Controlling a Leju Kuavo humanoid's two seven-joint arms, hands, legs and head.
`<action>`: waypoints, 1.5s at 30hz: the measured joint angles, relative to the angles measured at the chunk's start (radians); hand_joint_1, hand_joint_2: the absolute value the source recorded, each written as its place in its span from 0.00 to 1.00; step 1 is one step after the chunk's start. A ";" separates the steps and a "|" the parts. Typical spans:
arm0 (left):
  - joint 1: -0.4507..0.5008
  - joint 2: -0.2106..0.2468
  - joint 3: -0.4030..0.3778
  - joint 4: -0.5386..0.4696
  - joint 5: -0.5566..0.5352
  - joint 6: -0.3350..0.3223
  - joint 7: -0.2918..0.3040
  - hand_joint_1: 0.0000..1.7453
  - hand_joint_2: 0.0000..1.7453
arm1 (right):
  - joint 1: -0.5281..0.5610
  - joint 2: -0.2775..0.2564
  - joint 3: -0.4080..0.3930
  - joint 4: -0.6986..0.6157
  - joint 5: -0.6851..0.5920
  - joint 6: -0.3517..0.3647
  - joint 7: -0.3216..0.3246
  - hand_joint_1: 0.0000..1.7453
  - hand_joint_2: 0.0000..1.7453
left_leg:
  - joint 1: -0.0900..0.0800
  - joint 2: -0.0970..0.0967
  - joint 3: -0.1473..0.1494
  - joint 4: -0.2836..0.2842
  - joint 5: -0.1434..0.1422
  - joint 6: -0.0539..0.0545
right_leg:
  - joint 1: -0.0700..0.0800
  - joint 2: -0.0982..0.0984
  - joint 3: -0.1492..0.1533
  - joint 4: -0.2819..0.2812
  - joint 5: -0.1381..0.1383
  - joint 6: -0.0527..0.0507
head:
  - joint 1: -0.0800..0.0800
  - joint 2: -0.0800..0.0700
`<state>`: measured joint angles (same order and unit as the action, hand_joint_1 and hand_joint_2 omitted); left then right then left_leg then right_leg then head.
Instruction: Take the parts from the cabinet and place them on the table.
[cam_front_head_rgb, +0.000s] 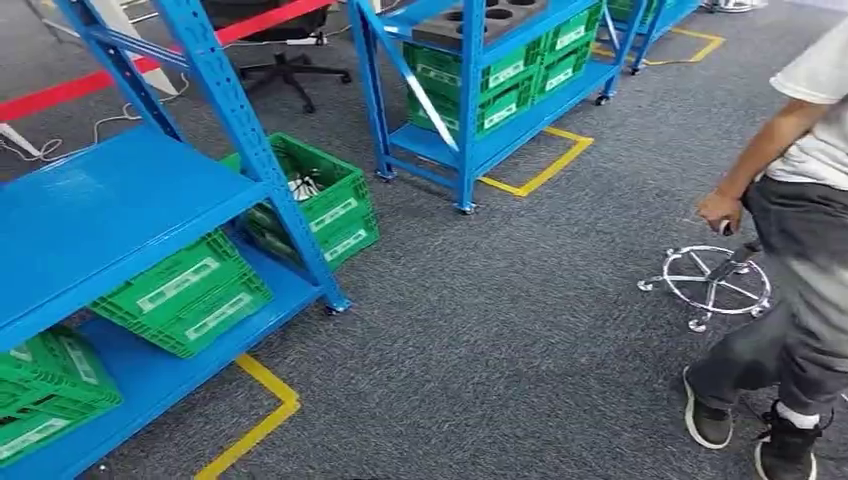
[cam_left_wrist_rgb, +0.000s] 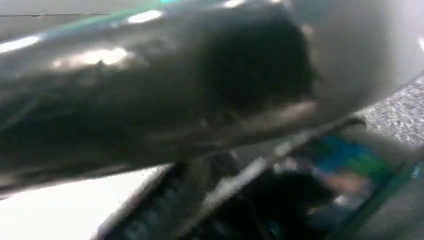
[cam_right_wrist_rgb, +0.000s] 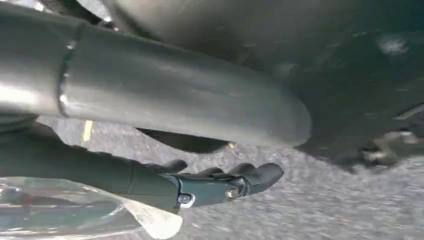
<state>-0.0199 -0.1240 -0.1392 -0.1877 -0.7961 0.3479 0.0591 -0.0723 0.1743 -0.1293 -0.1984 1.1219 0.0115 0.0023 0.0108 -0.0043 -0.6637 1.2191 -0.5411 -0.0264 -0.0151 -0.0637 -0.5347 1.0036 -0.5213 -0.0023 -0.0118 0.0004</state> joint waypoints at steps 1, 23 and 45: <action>0.000 0.000 0.003 0.000 0.004 0.001 -0.002 0.00 0.00 | -0.007 0.000 0.004 -0.001 0.000 0.000 0.000 0.00 0.00 | 0.000 0.015 0.050 -0.095 0.046 0.004 | 0.000 -0.012 0.006 0.000 -0.003 0.002 | 0.000 0.000; 0.004 -0.002 0.023 0.000 -0.006 -0.020 0.018 0.00 0.00 | -0.017 0.008 0.018 -0.008 -0.005 -0.005 0.012 0.00 0.00 | 0.001 -0.120 0.078 -0.195 0.063 0.013 | -0.012 0.114 -0.014 0.011 0.006 0.012 | 0.017 0.000; -0.003 -0.019 -0.008 0.000 -0.071 -0.017 0.061 0.00 0.00 | -0.024 0.003 0.032 -0.011 -0.010 0.024 -0.004 0.00 0.00 | -0.007 -0.048 0.091 -0.212 0.074 0.055 | 0.003 0.062 -0.125 0.272 -0.114 0.041 | 0.018 0.000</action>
<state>-0.0233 -0.1434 -0.1476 -0.1877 -0.8671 0.3311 0.1206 -0.0963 0.1778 -0.0969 -0.2090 1.1124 0.0355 -0.0015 0.0040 -0.0519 -0.5729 1.0075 -0.4667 0.0290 -0.0124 -0.0020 -0.6595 1.2752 -0.6354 0.0386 0.0057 0.0004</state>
